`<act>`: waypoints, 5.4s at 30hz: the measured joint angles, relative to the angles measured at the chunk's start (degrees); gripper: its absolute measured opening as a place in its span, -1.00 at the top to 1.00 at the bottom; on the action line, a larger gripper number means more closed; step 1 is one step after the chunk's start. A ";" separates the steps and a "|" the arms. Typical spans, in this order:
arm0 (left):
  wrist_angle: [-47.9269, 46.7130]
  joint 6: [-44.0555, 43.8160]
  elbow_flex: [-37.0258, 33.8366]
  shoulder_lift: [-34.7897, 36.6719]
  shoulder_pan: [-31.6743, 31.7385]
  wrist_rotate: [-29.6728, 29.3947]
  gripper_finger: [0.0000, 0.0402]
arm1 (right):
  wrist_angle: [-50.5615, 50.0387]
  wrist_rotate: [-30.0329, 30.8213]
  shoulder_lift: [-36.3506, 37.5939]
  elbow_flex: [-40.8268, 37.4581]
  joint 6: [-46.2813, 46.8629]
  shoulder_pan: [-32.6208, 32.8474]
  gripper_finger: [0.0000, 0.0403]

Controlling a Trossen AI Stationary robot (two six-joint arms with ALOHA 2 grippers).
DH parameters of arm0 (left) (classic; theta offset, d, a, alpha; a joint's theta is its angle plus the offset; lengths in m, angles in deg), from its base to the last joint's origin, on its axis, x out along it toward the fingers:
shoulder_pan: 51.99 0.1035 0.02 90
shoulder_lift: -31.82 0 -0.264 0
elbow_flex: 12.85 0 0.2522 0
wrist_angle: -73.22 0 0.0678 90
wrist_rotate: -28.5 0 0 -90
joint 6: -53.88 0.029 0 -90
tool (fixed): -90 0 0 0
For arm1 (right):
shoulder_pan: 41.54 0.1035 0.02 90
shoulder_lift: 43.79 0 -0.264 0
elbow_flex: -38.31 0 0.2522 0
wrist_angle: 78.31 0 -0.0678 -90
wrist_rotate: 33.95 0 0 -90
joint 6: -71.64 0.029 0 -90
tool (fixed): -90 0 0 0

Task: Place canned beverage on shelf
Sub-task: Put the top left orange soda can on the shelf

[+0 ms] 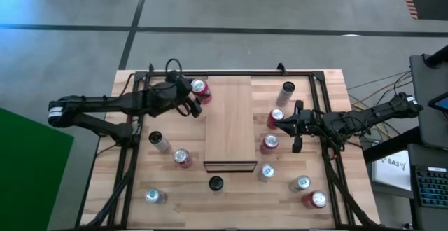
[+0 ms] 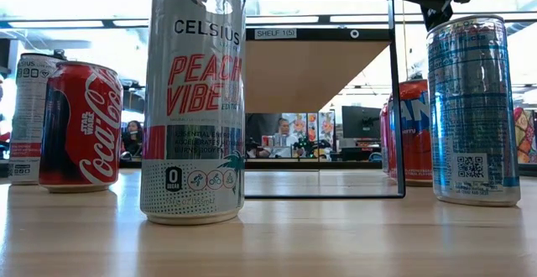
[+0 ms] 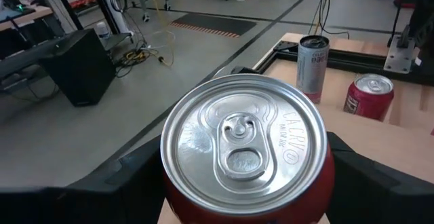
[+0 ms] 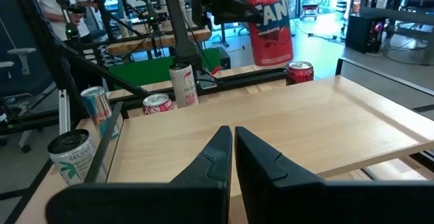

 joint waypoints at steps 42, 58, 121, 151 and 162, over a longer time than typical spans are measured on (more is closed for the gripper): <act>3.84 2.54 7.10 -14.39 0.17 2.04 -0.46 | 0.02 0.01 0.02 0.00 -0.13 0.00 0.95; 0.83 -5.38 6.92 -14.42 0.17 2.54 -0.47 | 0.00 0.01 0.00 0.77 -0.87 0.00 0.95; -7.20 -2.67 9.73 -4.39 -11.24 2.47 -0.54 | 0.41 -0.47 -4.98 6.03 1.60 0.02 0.95; -4.73 -6.07 0.46 -6.01 -18.55 -4.18 0.93 | -7.04 -0.39 -13.14 16.48 6.80 0.00 0.95; 1.77 -3.66 0.21 -12.07 -14.16 -6.55 0.99 | -8.49 0.01 -13.25 16.48 6.01 0.00 0.95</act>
